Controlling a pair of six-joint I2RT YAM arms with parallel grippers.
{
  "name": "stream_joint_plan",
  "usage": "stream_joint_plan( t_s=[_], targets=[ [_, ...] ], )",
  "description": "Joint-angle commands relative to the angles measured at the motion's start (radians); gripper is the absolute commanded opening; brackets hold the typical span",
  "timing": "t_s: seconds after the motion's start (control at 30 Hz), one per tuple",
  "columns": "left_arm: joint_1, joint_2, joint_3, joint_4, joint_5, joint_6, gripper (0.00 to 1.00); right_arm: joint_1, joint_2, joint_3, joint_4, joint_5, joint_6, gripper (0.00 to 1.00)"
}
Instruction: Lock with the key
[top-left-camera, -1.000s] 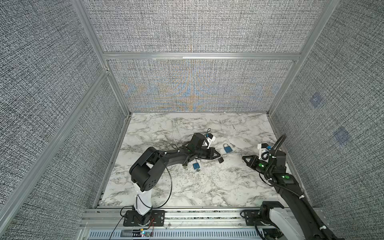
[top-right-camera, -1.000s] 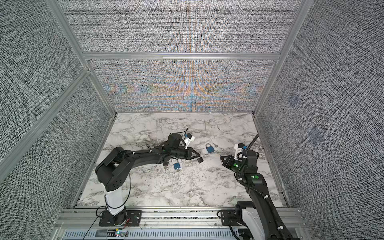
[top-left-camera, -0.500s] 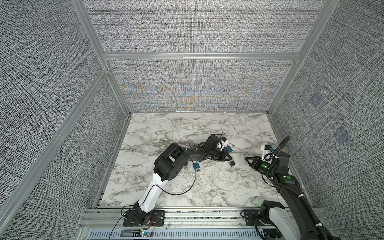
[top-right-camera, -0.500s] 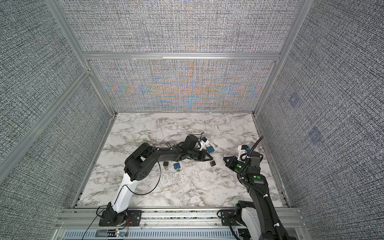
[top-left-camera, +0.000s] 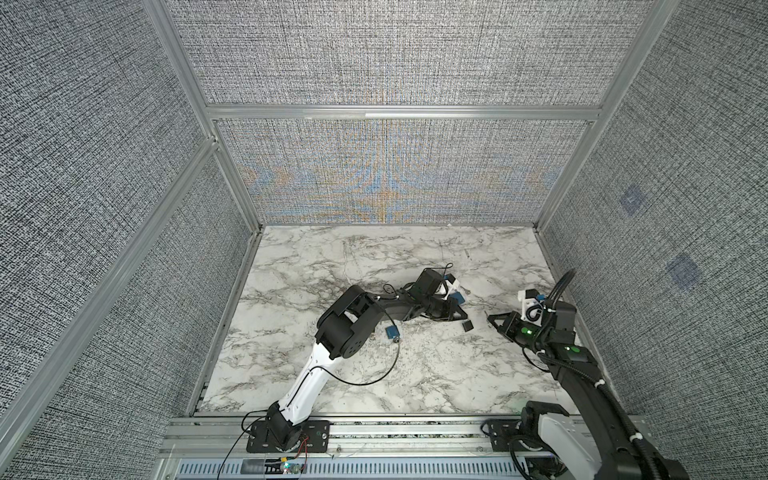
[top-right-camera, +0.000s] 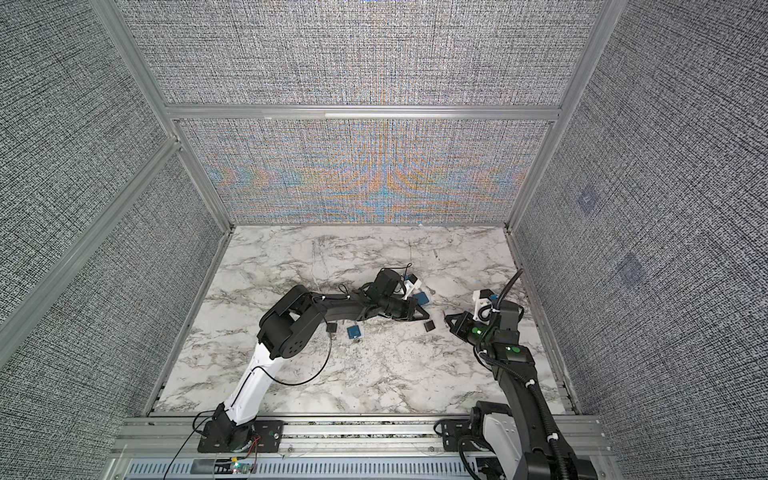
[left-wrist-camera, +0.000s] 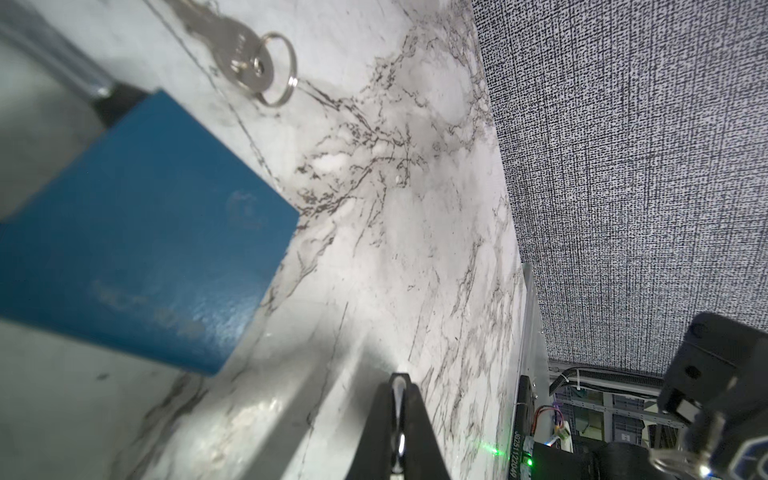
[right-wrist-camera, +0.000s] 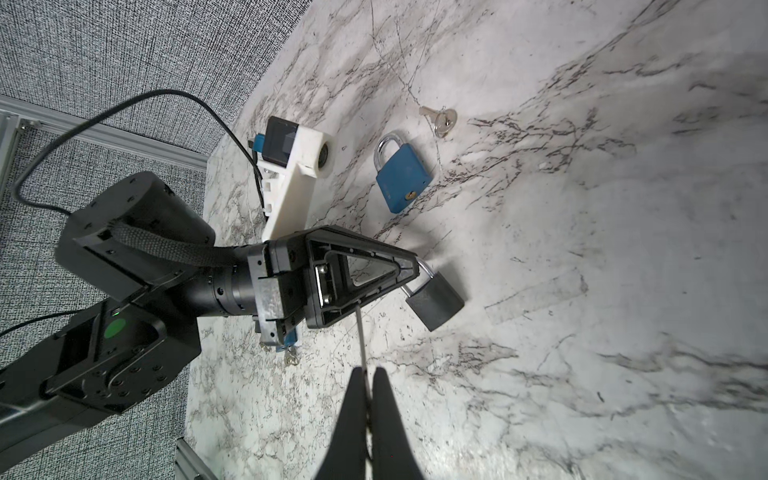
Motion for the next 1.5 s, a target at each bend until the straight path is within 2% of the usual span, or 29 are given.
stream_joint_plan(
  t_s=[0.0,0.03,0.07,0.1,0.27,0.77,0.9,1.27,1.47],
  targets=[
    [0.0,0.001,0.006,-0.012,-0.004,0.008,0.0,0.0,0.007,0.006,-0.004,0.0,-0.022,0.0],
    [0.0,-0.001,0.006,-0.015,-0.009,0.009,0.0,0.0,0.012,0.005,-0.008,0.008,-0.025,0.0],
    [0.0,-0.004,0.008,-0.017,-0.014,0.012,0.19,0.0,0.017,0.006,-0.011,0.017,-0.031,0.0],
    [0.0,-0.009,0.008,-0.022,-0.019,0.014,0.28,0.0,0.025,0.008,-0.012,0.02,-0.036,0.0],
    [0.002,-0.031,0.012,-0.038,-0.042,0.026,0.4,0.0,0.06,0.012,-0.007,0.03,-0.049,0.0],
    [0.013,-0.184,-0.048,-0.093,-0.117,0.077,0.41,0.023,0.171,0.051,0.015,0.095,-0.083,0.0],
    [0.02,-0.279,-0.15,-0.025,-0.136,0.081,0.41,0.057,0.238,0.065,0.042,0.147,-0.103,0.0],
    [0.059,-0.598,-0.518,0.213,-0.232,0.087,0.41,0.12,0.417,0.101,0.129,0.195,-0.128,0.0],
    [0.078,-0.693,-0.654,0.31,-0.243,0.068,0.41,0.14,0.475,0.111,0.158,0.208,-0.125,0.0]
  ],
)
